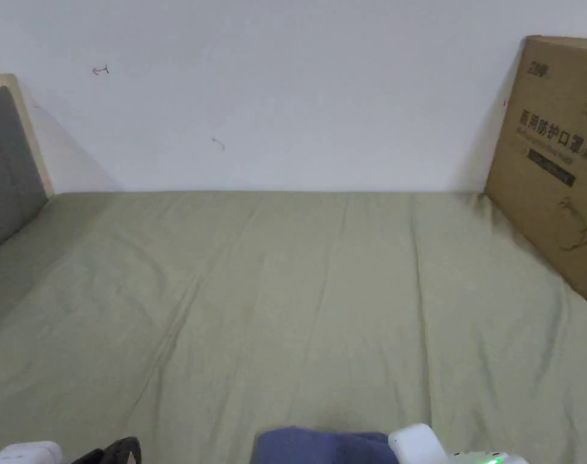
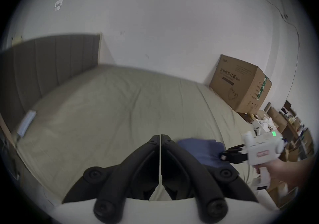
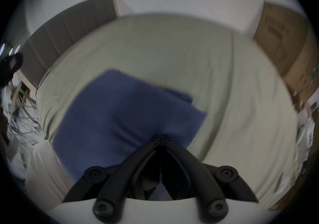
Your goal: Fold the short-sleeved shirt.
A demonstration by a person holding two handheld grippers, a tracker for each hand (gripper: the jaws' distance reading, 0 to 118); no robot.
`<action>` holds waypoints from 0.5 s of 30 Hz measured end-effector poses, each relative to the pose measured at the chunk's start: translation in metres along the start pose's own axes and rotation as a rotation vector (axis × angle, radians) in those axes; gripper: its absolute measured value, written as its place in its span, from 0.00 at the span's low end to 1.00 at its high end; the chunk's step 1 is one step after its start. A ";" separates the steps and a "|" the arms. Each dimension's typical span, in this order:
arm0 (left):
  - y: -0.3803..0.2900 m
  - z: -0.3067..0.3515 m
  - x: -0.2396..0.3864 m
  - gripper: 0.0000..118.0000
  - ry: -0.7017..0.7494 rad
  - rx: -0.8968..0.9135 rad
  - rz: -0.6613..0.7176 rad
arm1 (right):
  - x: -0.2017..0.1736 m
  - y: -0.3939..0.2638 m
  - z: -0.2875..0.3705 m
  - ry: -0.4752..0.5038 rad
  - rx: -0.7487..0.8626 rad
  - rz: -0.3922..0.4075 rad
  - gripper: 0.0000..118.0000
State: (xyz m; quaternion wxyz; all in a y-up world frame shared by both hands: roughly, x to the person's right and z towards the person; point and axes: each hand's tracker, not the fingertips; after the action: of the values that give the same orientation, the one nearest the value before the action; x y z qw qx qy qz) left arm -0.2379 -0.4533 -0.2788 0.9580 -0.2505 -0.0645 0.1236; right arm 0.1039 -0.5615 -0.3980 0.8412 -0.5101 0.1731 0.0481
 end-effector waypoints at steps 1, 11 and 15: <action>-0.002 -0.006 -0.005 0.01 -0.007 -0.026 0.018 | 0.003 0.001 -0.010 0.019 -0.037 -0.009 0.00; -0.030 -0.148 -0.060 0.41 -0.683 -0.565 0.584 | 0.016 -0.001 -0.009 0.056 -0.025 -0.022 0.00; -0.065 -0.213 -0.064 0.72 -0.656 -0.687 0.653 | 0.019 -0.009 -0.008 0.077 0.011 -0.075 0.00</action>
State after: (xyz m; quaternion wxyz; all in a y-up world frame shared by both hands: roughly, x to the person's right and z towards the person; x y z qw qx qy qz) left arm -0.2466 -0.6239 -0.4347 0.6637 -0.5029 -0.3140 0.4561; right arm 0.1219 -0.5745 -0.4006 0.8379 -0.5131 0.1862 -0.0039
